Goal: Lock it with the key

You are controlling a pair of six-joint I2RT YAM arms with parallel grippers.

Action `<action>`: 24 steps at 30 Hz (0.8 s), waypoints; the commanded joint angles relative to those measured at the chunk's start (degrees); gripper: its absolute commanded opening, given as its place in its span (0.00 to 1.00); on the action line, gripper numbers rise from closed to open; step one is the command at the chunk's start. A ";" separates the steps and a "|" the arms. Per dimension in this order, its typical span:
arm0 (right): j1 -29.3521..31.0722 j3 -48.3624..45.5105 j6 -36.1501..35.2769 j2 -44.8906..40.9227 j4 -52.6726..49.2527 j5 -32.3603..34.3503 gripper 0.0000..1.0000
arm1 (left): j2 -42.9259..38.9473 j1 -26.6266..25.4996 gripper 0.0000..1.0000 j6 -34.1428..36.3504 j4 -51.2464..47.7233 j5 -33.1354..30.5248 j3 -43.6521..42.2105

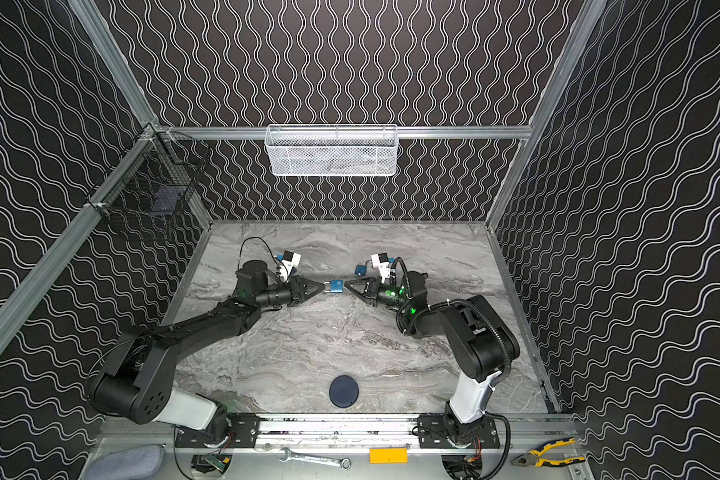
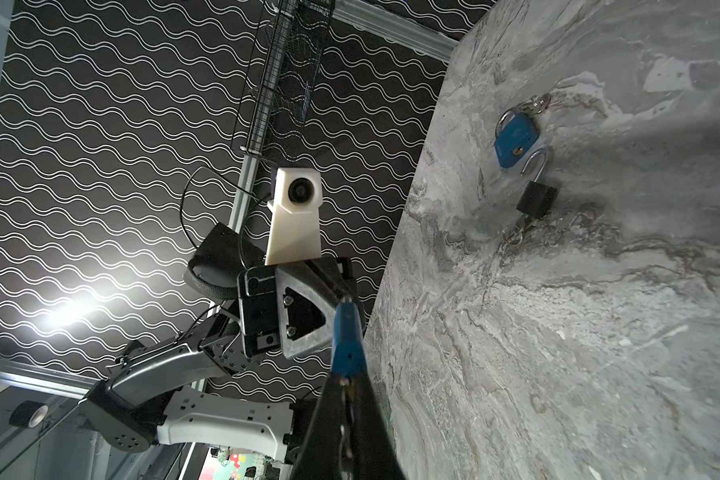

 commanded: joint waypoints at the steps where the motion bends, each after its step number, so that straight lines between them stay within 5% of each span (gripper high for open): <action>1: 0.08 0.45 -0.49 0.02 0.87 -0.27 0.00 | -0.74 0.04 0.00 -1.42 5.84 0.72 -0.23; 12: -0.08 0.07 0.32 0.20 1.95 -0.37 0.00 | -2.17 0.29 0.00 2.19 -2.63 -2.06 1.13; 24: -1.99 -1.24 3.78 1.30 8.08 -0.88 0.00 | -2.03 2.06 0.00 0.80 -0.48 -1.83 -0.24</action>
